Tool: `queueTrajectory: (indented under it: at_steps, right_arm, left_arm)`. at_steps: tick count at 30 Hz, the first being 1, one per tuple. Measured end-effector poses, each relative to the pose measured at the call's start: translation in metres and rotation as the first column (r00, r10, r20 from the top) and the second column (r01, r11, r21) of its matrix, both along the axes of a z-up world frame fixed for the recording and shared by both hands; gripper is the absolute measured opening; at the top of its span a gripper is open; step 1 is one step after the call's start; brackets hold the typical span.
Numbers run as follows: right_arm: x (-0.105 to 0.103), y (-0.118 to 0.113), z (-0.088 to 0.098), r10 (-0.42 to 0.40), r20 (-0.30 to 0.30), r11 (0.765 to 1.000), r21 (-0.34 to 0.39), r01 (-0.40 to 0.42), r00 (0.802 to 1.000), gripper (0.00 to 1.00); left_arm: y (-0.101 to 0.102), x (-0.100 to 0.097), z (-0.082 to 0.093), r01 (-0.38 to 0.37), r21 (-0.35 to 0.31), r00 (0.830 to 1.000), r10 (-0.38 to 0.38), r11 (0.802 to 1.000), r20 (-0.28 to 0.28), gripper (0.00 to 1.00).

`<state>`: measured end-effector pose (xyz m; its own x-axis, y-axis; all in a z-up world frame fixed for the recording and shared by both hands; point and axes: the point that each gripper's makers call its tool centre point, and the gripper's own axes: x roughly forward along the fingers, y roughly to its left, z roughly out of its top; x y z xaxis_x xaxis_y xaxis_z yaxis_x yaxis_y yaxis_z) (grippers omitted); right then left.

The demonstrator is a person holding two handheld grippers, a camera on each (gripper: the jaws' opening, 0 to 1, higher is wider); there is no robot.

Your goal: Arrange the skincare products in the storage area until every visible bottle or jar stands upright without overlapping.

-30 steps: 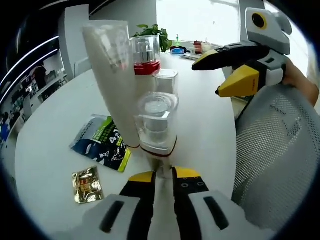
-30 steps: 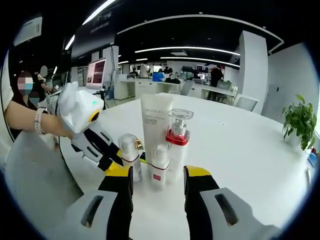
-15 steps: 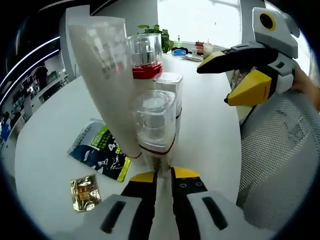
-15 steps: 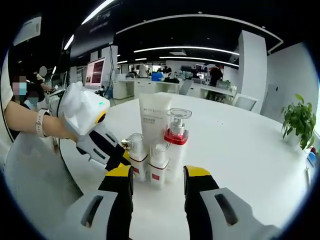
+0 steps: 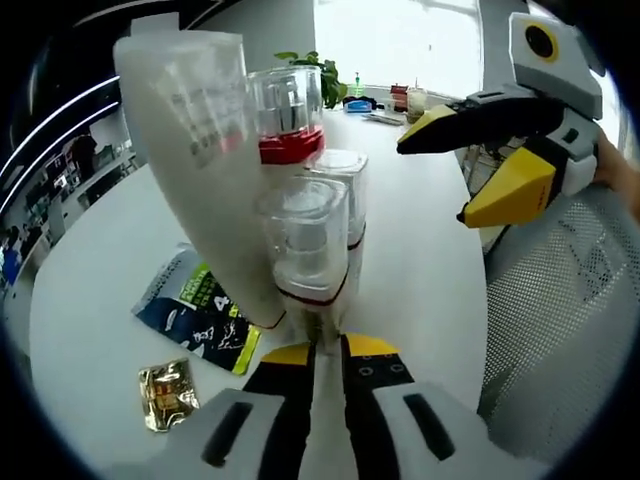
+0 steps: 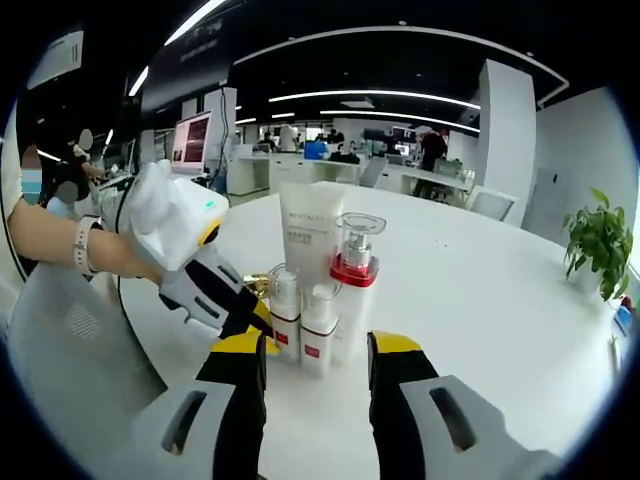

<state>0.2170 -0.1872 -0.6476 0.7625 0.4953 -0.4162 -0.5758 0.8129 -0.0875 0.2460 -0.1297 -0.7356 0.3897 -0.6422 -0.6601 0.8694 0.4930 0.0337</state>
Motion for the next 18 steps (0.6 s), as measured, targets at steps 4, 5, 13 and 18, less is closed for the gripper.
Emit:
queueTrajectory:
  at_steps: [4, 5, 13, 18]
  right_arm:
    - [0.0001, -0.0002, -0.0002, -0.001, -0.001, 1.0, 0.0, 0.001, 1.0, 0.4]
    - [0.0002, -0.0002, -0.0004, 0.0, -0.002, 1.0, -0.001, 0.0, 1.0, 0.4]
    - [0.0003, -0.0005, -0.0013, 0.0, -0.004, 1.0, -0.004, 0.0, 1.0, 0.4]
    - [0.0003, -0.0003, -0.0014, 0.001, -0.004, 1.0, -0.006, -0.001, 1.0, 0.41]
  left_arm:
    - [-0.0031, 0.0021, 0.0012, -0.002, -0.012, 1.0, 0.002, 1.0, 0.0, 0.07]
    - [-0.0036, 0.0021, 0.0012, -0.001, -0.011, 1.0, 0.001, 1.0, -0.001, 0.07]
    - [-0.0026, 0.001, 0.0023, 0.005, -0.006, 1.0, -0.005, 1.0, 0.005, 0.09]
    - [0.0036, -0.0008, 0.0093, 0.01, -0.008, 1.0, -0.01, 1.0, 0.013, 0.11]
